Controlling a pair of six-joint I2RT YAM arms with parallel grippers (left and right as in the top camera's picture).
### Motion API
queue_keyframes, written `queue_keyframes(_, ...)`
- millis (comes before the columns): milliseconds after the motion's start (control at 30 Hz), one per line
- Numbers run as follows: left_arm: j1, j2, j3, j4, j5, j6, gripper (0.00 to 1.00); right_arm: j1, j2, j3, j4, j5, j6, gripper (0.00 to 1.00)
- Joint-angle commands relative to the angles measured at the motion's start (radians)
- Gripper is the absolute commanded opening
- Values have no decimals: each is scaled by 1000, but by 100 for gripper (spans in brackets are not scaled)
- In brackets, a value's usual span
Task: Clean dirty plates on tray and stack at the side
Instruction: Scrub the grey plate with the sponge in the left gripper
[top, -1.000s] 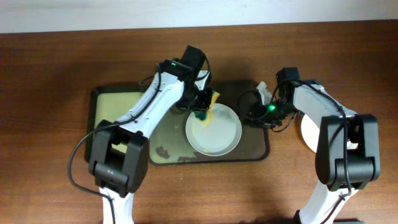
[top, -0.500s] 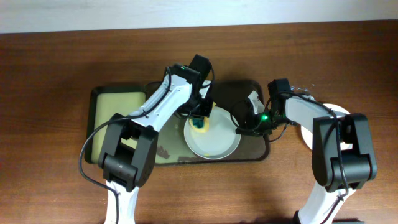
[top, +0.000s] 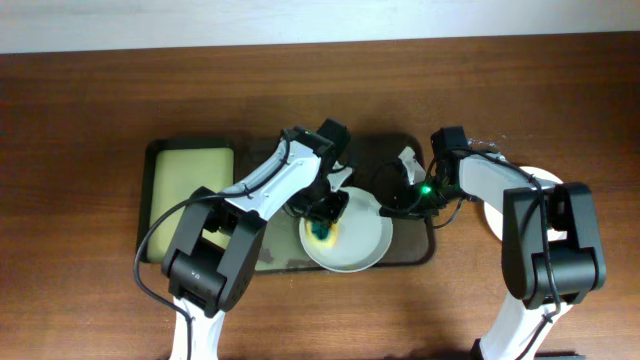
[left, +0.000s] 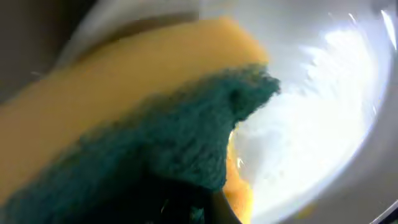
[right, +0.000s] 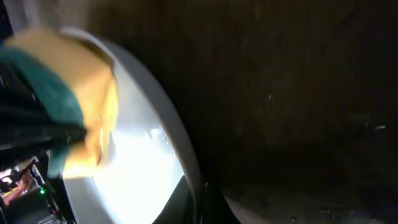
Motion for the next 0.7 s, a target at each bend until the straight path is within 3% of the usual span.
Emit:
queue_keyframes(0,-26,48,-48,-66,253,169,0,6,2,-10,10,-17,26,4)
queue_keyframes(133,-25,48,-11,-68,259,185,0,6,2,-10,33,-18,53,4)
queue_keyframes(200,-24,48,51,-80,387,261,0,6,2,-10,48,-18,67,4)
queue_keyframes(333,112,16,321,-220,396,266,0,6,2,35,55,-17,90,4)
queue_keyframes(400,191,-26,432,-252,330,203,0,8,2,93,67,20,137,4)
queue_keyframes(500,217,-52,436,-284,148,145,0,48,-4,171,60,140,172,6)
queue_keyframes(567,212,-52,433,-285,107,114,0,97,-8,178,36,185,172,49)
queue_keyframes(600,212,-52,432,-281,107,104,0,111,-8,178,34,198,172,54)
queue_keyframes(667,212,-51,415,-266,106,72,0,104,-8,180,27,198,188,53)
